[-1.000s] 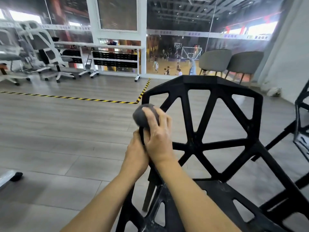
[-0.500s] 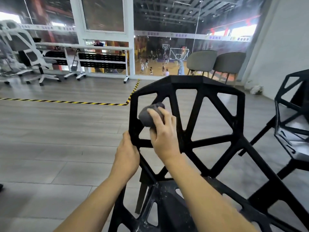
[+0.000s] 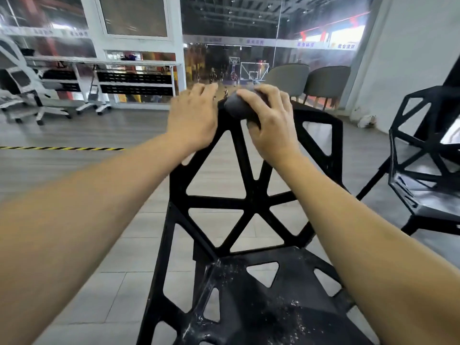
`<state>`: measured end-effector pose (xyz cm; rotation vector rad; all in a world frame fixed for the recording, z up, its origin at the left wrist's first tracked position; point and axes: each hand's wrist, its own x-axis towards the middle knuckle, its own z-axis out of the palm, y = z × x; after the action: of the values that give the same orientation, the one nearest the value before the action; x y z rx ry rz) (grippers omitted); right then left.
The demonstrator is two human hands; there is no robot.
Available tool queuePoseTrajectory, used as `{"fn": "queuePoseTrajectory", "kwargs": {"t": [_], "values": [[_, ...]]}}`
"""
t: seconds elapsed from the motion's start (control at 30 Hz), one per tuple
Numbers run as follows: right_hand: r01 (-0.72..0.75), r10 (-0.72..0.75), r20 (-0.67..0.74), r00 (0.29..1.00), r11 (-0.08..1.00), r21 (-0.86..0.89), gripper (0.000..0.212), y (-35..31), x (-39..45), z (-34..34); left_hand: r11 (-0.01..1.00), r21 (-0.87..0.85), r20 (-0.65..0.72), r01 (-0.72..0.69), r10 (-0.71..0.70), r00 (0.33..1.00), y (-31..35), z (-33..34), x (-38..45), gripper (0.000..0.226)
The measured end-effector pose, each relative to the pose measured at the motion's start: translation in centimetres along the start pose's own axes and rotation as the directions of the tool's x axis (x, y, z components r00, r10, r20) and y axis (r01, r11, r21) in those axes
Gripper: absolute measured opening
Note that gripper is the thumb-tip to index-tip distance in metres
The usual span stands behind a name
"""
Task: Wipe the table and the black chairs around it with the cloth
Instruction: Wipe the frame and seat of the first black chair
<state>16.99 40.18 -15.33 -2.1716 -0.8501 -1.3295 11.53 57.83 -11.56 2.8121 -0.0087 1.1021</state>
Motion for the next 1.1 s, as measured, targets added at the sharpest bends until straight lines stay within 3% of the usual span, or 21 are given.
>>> {"fn": "queuePoseTrajectory", "kwargs": {"t": [0.07, 0.1, 0.2, 0.33, 0.5, 0.73, 0.97, 1.1], "values": [[0.112, -0.105, 0.085, 0.991, 0.989, -0.093, 0.06, 0.4, -0.3, 1.7, 0.995, -0.003, 0.122, 0.096, -0.095, 0.988, 0.8, 1.6, 1.0, 0.039], [0.115, -0.105, 0.093, 0.99, 0.987, -0.112, 0.059, 0.7, -0.9, 2.4, 0.992, 0.003, 0.115, 0.123, -0.123, 0.986, 1.1, 2.3, 0.9, 0.038], [0.018, -0.015, 0.04, 0.999, 0.996, -0.084, 0.052, 1.8, -5.7, 3.8, 0.99, 0.043, -0.017, 0.135, -0.134, 0.991, 1.1, 3.7, 0.4, 0.037], [0.086, -0.073, 0.09, 0.993, 0.986, -0.142, 0.048, 1.6, -16.9, 5.4, 0.987, 0.116, -0.134, 0.115, -0.099, 0.986, 0.8, 4.8, 0.0, 0.039], [-0.113, 0.125, 0.114, 0.986, 0.988, -0.104, 0.055, -0.3, -20.5, 5.4, 0.987, 0.117, -0.181, 0.105, -0.083, 0.98, 0.6, 5.0, -0.4, 0.04], [-0.114, 0.139, 0.273, 0.952, 0.988, -0.105, 0.054, 1.0, -25.6, 2.8, 0.992, 0.088, -0.171, 0.092, -0.076, 0.982, 0.5, 4.9, -0.5, 0.04], [-0.249, 0.25, 0.016, 0.968, 0.966, -0.066, 0.046, 1.6, -13.1, 4.1, 0.989, 0.109, -0.188, 0.095, -0.074, 0.979, 0.4, 5.3, -0.6, 0.043], [-0.298, 0.297, -0.027, 0.955, 0.951, -0.082, 0.048, 0.6, -14.9, 5.2, 0.988, 0.119, -0.215, 0.096, -0.069, 0.974, 0.4, 5.6, -0.7, 0.042]]}}
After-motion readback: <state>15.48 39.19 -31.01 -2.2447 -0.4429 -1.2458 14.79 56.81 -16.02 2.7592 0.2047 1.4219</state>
